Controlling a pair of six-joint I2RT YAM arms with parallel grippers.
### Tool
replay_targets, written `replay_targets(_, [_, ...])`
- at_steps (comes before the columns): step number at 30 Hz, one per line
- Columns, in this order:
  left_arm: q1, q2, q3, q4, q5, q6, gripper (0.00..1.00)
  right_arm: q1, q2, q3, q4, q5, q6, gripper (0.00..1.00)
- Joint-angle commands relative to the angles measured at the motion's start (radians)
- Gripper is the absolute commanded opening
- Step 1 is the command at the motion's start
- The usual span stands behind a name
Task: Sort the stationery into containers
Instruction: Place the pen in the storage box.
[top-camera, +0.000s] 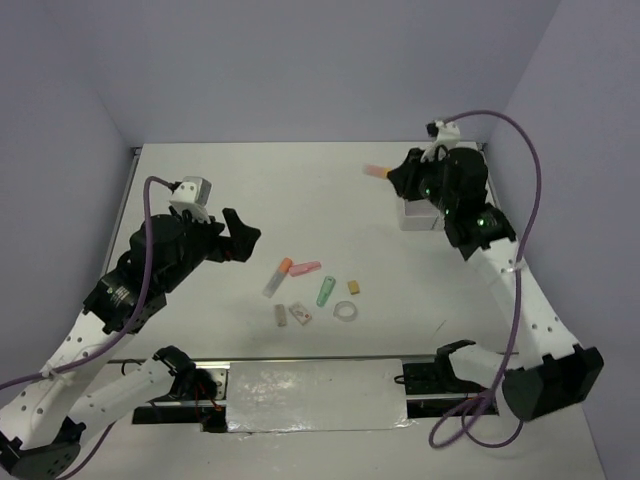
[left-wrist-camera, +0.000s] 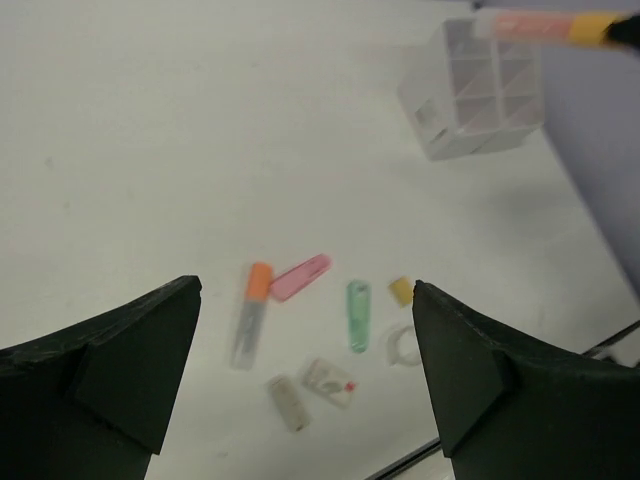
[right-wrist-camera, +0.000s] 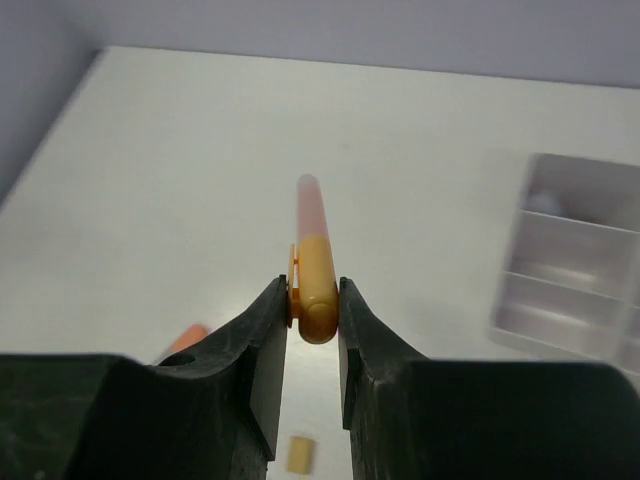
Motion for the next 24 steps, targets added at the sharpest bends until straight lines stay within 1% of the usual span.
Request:
replay_targets(1, [-0.003, -0.031, 0.051, -0.202, -0.093, 0.095, 0.99, -0.138, 0.153, 0.201, -0.323, 0.194, -0.148, 0.0])
replay_targets(2, [-0.003, -0.035, 0.038, -0.212, -0.101, 0.119, 0.99, -0.172, 0.19, 0.234, -0.361, 0.211, -0.158, 0.0])
replay_targets(3, [-0.003, -0.05, -0.009, -0.21, -0.11, 0.124, 0.99, -0.233, 0.249, 0.258, -0.406, 0.225, -0.167, 0.0])
replay_targets(4, [-0.003, -0.061, -0.04, -0.203, -0.118, 0.124, 0.99, -0.258, 0.277, 0.318, -0.425, 0.243, -0.169, 0.0])
replay_targets(5, [-0.003, -0.08, -0.107, -0.171, -0.108, 0.121, 0.99, -0.297, 0.343, 0.358, -0.469, 0.247, -0.169, 0.0])
replay_targets(6, [-0.003, -0.09, -0.138, -0.151, -0.095, 0.118, 0.99, -0.298, 0.386, 0.399, -0.497, 0.241, -0.173, 0.0])
replay_targets(7, [-0.001, -0.097, -0.165, -0.131, -0.058, 0.115, 0.99, -0.307, 0.432, 0.515, -0.53, 0.263, -0.176, 0.0])
replay_targets(8, [-0.001, -0.089, -0.172, -0.118, -0.041, 0.118, 0.99, -0.307, 0.54, 0.581, -0.59, 0.288, -0.172, 0.0])
replay_targets(9, [-0.001, -0.08, -0.163, -0.133, -0.027, 0.121, 0.99, -0.307, 0.602, 0.711, -0.63, 0.3, -0.173, 0.0])
replay_targets(10, [-0.001, -0.077, -0.16, -0.138, -0.026, 0.129, 0.99, -0.334, 0.657, 0.775, -0.67, 0.328, -0.176, 0.0])
replay_targets(11, [-0.001, -0.077, -0.167, -0.129, -0.026, 0.132, 0.99, -0.334, 0.744, 0.828, -0.699, 0.358, -0.169, 0.0])
replay_targets(12, [-0.001, -0.074, -0.169, -0.127, -0.021, 0.132, 0.99, -0.338, 0.766, 0.868, -0.71, 0.372, -0.167, 0.0])
replay_targets(14, [-0.003, -0.075, -0.175, -0.123, 0.006, 0.136, 0.99, -0.339, 0.771, 0.874, -0.674, 0.38, -0.155, 0.0])
replay_targets(16, [-0.003, -0.077, -0.178, -0.117, 0.017, 0.143, 0.99, -0.339, 0.709, 0.802, -0.598, 0.38, -0.149, 0.0])
replay_targets(17, [-0.003, -0.077, -0.177, -0.118, 0.011, 0.143, 0.99, -0.339, 0.695, 0.776, -0.559, 0.406, -0.146, 0.0])
replay_targets(19, [-0.003, -0.072, -0.18, -0.118, 0.01, 0.146, 0.99, -0.345, 0.696, 0.784, -0.555, 0.437, -0.155, 0.0])
replay_targets(22, [-0.003, -0.063, -0.18, -0.117, 0.034, 0.15, 0.99, -0.367, 0.757, 0.869, -0.616, 0.457, -0.167, 0.0])
replay_targets(24, [-0.003, -0.063, -0.178, -0.117, 0.031, 0.15, 0.99, -0.371, 0.765, 0.866, -0.617, 0.452, -0.181, 0.0])
